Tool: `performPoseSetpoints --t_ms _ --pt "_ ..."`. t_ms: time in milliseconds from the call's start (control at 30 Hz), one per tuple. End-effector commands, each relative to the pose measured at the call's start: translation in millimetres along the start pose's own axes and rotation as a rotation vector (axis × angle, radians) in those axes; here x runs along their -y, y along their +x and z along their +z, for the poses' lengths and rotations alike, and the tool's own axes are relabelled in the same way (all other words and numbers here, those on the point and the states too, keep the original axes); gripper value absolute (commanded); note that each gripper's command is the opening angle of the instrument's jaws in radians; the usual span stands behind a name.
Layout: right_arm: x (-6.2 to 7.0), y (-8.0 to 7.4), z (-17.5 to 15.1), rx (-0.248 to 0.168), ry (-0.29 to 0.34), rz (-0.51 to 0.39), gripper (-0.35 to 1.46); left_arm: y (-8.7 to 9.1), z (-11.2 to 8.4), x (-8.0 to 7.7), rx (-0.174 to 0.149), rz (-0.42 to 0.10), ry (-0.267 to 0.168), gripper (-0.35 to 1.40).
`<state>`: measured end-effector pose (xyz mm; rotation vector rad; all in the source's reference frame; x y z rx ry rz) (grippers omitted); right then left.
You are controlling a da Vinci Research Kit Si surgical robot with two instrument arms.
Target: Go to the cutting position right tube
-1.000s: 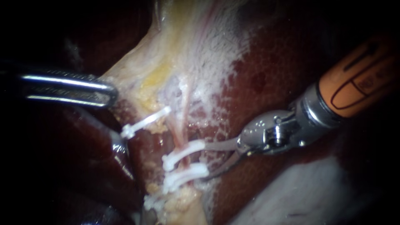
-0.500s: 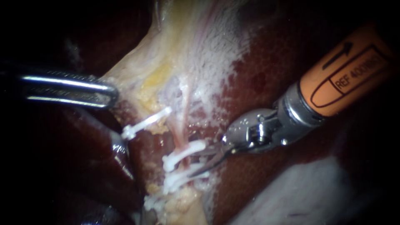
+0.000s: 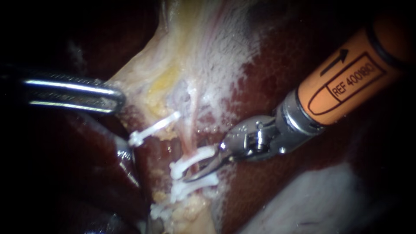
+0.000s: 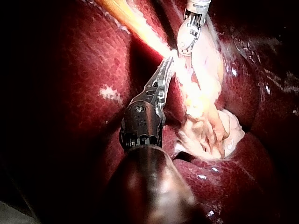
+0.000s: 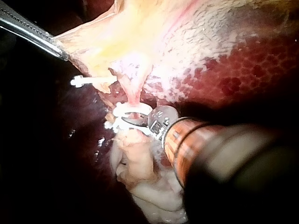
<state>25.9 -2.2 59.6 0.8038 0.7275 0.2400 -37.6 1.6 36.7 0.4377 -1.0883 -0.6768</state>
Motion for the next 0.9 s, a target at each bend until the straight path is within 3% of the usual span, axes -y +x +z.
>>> performPoseSetpoints --t_ms 33,900 --pt "0.0 0.0 0.0 0.000 0.000 0.000 0.21 0.0 0.0 0.0 0.000 0.000 -0.001 -0.35" --pt "0.0 -0.1 0.5 0.000 0.002 -0.005 0.21 0.0 0.3 0.1 0.000 0.000 -0.002 -0.35"
